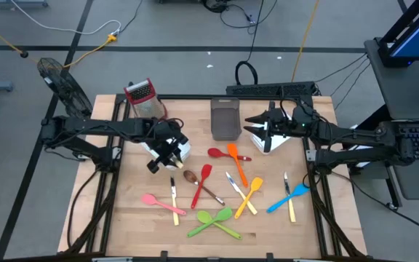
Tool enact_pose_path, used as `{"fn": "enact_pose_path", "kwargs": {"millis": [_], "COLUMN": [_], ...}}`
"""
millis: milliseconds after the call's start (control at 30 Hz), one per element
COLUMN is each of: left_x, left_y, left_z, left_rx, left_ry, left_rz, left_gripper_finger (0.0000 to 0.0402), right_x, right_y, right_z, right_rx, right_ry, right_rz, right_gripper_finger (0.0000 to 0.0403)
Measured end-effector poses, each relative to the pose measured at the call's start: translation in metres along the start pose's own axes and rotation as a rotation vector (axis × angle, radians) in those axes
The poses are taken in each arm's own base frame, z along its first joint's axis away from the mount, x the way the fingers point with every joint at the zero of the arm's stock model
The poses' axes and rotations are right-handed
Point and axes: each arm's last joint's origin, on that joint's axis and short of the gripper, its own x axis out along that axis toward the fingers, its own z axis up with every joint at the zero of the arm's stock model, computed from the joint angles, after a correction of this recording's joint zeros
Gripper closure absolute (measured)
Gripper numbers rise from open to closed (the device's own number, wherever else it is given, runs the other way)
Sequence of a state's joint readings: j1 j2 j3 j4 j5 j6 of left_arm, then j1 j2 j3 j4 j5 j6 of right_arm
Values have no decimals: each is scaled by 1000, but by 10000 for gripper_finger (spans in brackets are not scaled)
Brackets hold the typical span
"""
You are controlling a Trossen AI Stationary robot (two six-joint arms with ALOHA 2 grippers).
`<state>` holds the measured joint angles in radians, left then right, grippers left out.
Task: Pick & Place Kitchen Items
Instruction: Put the yellow table knife into the left white bin
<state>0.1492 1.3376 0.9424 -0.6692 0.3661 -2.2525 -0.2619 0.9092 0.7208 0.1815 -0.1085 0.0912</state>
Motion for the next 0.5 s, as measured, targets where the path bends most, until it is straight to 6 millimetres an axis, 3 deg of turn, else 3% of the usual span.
{"fn": "enact_pose_path", "kwargs": {"millis": [500], "left_x": [14], "left_y": [0], "left_z": [-3], "left_rx": [13], "left_ry": [-3], "left_rz": [24], "left_gripper_finger": [312], "right_x": [-1], "right_y": [0], "right_z": [0], "right_rx": [-28], "right_ry": [5], "right_rz": [-3], "right_gripper_finger": [264]}}
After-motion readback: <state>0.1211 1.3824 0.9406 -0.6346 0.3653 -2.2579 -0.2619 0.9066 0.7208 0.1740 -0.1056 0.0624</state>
